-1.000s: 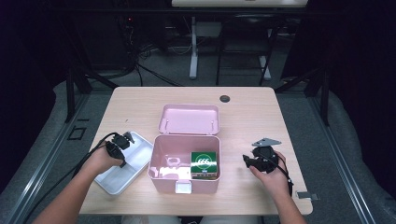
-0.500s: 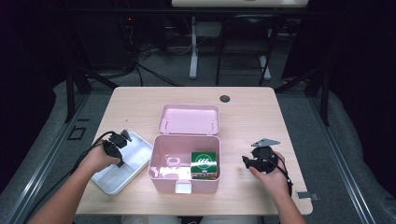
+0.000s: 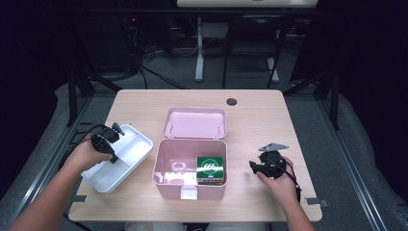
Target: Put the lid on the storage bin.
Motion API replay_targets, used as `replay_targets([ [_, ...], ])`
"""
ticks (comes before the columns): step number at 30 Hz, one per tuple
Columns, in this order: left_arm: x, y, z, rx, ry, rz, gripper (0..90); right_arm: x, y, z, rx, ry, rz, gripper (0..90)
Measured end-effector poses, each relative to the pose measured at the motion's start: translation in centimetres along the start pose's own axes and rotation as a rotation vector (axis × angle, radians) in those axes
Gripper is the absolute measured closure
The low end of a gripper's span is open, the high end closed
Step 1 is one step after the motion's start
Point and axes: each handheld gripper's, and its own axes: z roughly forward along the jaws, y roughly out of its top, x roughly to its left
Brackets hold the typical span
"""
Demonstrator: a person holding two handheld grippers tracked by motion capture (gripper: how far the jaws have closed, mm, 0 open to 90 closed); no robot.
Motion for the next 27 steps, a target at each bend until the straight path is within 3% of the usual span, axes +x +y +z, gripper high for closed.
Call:
replay_targets([
  [8,-0.4,-0.1,-3.0,-0.005,0.026,0.059,89.1,0.0,0.0,0.1,0.005,0.002,0.002,49.1],
  [9,-0.6,-0.1,-3.6,-0.002,0.033,0.097,89.1,0.0,0.0,0.1,0.007,0.001,0.003,49.0],
  [10,-0.6,-0.1,-3.6,-0.002,0.033,0.097,89.1,0.0,0.0,0.1,0.007,0.001,0.003,49.0],
  [12,-0.9,0.0,-4.1,-0.012,0.034,0.145,89.1,0.0,0.0,0.1,0.007,0.002,0.004,49.0],
  [13,-1.2,0.1,-4.6,-0.01,0.042,0.204,89.1,0.0,-0.1,0.1,0.007,0.001,0.005,48.9],
  [14,-1.2,0.1,-4.6,-0.01,0.042,0.204,89.1,0.0,-0.1,0.1,0.007,0.001,0.005,48.9],
  [15,-1.8,0.3,-5.2,-0.01,0.047,0.251,89.1,0.0,-0.1,0.2,0.009,0.002,0.006,48.9],
  [16,-1.8,0.3,-5.2,-0.01,0.047,0.251,89.1,0.0,-0.1,0.2,0.009,0.002,0.006,48.9],
  [19,-2.6,0.7,-6.2,-0.007,0.042,0.325,89.1,0.0,-0.1,0.2,0.01,0.001,0.005,48.9],
  [20,-3.2,1.0,-7.0,-0.006,0.049,0.366,89.1,0.0,-0.1,0.3,0.011,0.003,0.004,48.7],
  [24,-4.1,1.6,-7.9,-0.014,0.063,0.4,89.1,0.0,-0.1,0.3,0.01,0.006,0.004,48.6],
  [27,-5.6,2.5,-8.8,-0.014,0.063,0.456,89.1,0.0,-0.1,0.3,0.01,0.005,0.005,48.6],
])
